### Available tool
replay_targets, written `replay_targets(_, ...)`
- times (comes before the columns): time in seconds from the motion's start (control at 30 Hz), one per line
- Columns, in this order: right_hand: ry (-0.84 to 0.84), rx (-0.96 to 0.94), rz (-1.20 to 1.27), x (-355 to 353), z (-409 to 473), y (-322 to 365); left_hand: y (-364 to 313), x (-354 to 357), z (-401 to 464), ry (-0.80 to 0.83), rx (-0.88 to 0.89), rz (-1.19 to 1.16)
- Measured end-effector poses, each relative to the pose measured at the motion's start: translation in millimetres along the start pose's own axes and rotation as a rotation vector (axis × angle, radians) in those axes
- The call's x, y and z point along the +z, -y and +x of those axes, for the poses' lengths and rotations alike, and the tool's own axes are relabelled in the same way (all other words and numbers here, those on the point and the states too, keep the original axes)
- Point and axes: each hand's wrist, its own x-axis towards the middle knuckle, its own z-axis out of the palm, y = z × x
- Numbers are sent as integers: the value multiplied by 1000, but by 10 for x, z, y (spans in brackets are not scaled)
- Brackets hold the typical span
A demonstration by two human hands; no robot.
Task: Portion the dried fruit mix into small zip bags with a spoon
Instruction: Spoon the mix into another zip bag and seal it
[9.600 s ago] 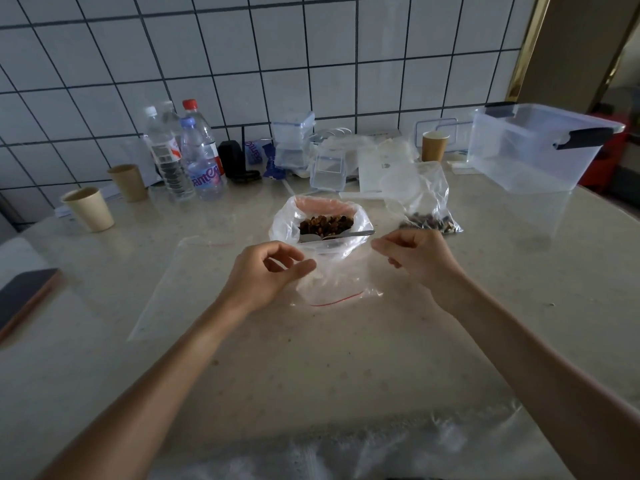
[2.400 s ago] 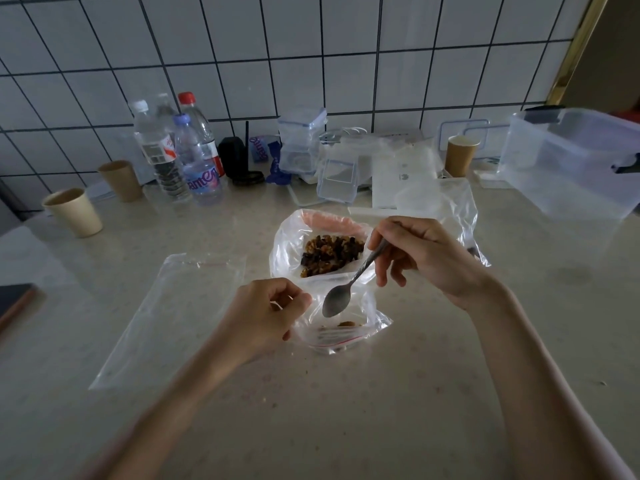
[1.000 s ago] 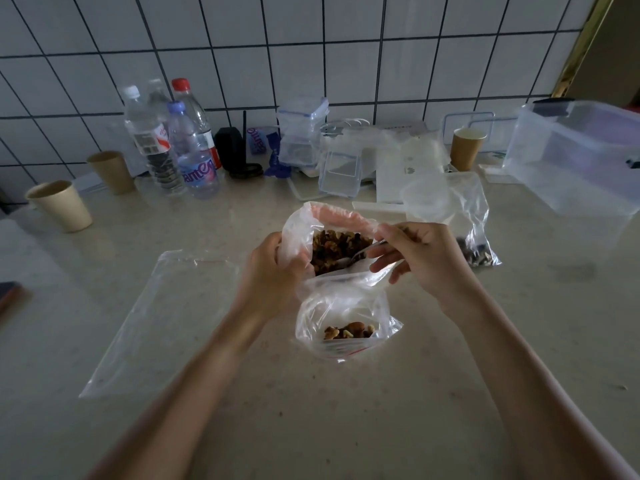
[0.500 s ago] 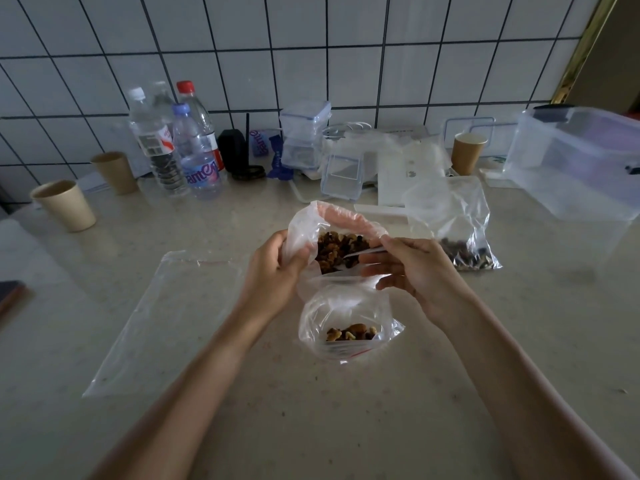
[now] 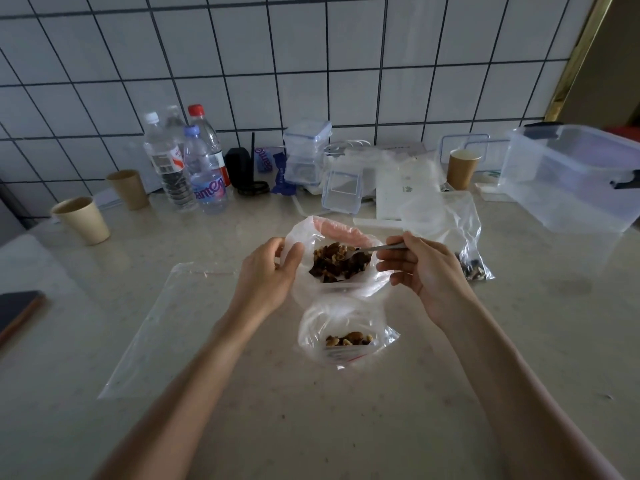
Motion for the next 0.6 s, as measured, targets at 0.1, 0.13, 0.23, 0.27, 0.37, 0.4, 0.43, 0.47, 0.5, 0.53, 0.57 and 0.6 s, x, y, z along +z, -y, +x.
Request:
replay_targets(0.1,20,-30,11,-13,-14,58,20,-78,-11,-32,-1,177)
replay_targets(0.13,22,-38,11,-17,-20,77,30,-109,-47,-54,-3,205)
replay_targets(0.23,36,-60,2,-17,-50,138,60,-189,-225,-77,0,178)
replay_targets(0.27,46,-67,-3,-19,-60,157,66,-205,-294,-57,-6,141)
replay_targets(0.37,89,-84,-40,-22,-97,211,50,-217,-523,63,-19,33)
replay_targets(0.4,107,-86,-59,-21,-109,227,37,-212,-595,110,-20,13)
replay_targets(0.43,128,-87,-80,-19,-120,240,17,-208,-660,158,-25,-1)
replay_targets(0.47,152,-88,-102,-17,-132,250,-7,-204,-716,203,-33,-16)
replay_targets(0.5,179,-92,-127,-17,-142,257,-29,-197,-758,240,-41,-31)
replay_targets(0.53,208,-101,-159,-20,-151,262,-42,-187,-784,266,-46,-44)
replay_targets(0.57,239,-115,-201,-23,-158,266,-53,-172,-797,278,-48,-52)
replay_targets(0.6,270,-136,-258,-29,-164,271,-62,-159,-801,274,-46,-53)
